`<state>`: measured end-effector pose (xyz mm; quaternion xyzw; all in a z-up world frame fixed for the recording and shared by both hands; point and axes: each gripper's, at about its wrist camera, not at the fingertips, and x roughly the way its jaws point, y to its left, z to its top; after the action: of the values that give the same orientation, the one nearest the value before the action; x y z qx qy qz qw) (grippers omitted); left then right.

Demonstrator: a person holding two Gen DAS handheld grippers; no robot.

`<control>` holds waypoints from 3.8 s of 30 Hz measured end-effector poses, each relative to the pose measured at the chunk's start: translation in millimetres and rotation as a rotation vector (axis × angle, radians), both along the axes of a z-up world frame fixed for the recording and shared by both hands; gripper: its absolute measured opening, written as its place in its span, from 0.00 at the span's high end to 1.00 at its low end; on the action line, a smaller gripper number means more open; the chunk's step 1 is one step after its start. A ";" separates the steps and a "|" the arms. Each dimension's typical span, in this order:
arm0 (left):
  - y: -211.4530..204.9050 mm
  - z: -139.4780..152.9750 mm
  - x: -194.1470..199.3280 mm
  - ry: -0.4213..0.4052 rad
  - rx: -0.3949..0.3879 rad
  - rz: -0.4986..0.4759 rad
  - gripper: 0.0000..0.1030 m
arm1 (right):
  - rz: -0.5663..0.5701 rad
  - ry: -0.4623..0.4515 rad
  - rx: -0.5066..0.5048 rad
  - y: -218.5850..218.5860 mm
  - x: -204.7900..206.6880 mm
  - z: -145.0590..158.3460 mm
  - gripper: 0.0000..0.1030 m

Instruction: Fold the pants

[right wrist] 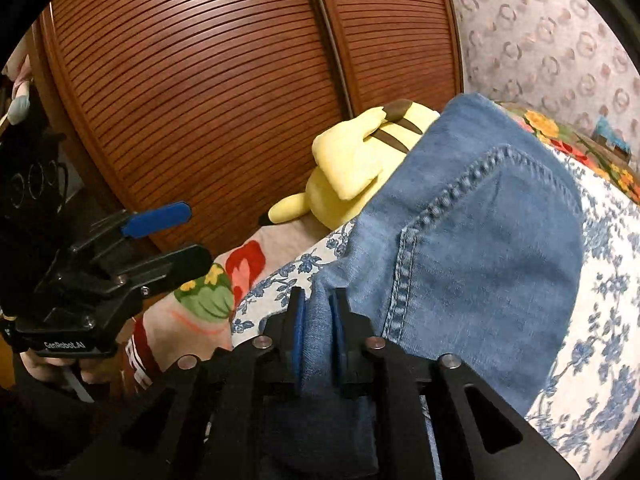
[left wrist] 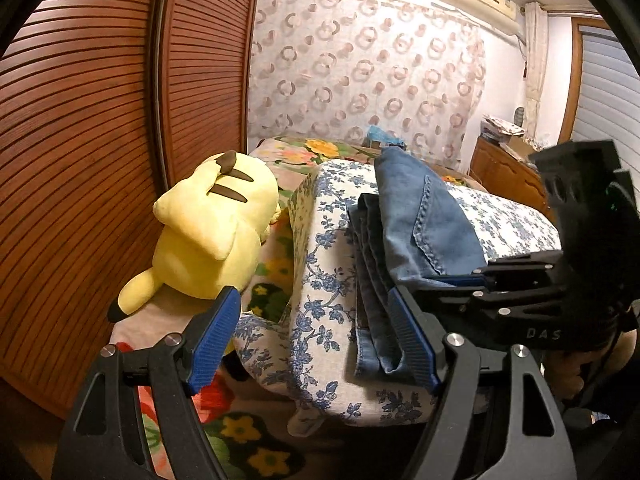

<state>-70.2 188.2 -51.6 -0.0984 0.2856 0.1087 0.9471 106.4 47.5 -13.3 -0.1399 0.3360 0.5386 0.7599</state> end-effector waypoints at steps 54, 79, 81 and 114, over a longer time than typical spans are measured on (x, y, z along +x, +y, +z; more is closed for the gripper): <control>-46.2 -46.6 34.8 0.077 -0.230 -0.171 0.65 | -0.167 0.164 0.006 -2.7 142.0 -16.3 0.48; 2.5 8.0 107.9 -0.013 -0.152 -0.177 0.83 | -0.168 -0.046 0.198 8.4 172.8 40.4 0.76; 7.7 10.1 121.9 -0.008 -0.148 -0.180 0.83 | -0.180 -0.045 0.199 14.6 188.2 38.1 0.76; 54.9 -11.6 251.6 0.108 -0.094 -0.138 0.83 | -0.226 -0.035 0.075 104.2 346.3 1.1 0.57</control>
<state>181.5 243.1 -63.2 -0.1169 0.3470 0.0346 0.9299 452.7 151.7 -12.2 -0.0819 0.3161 0.4591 0.8262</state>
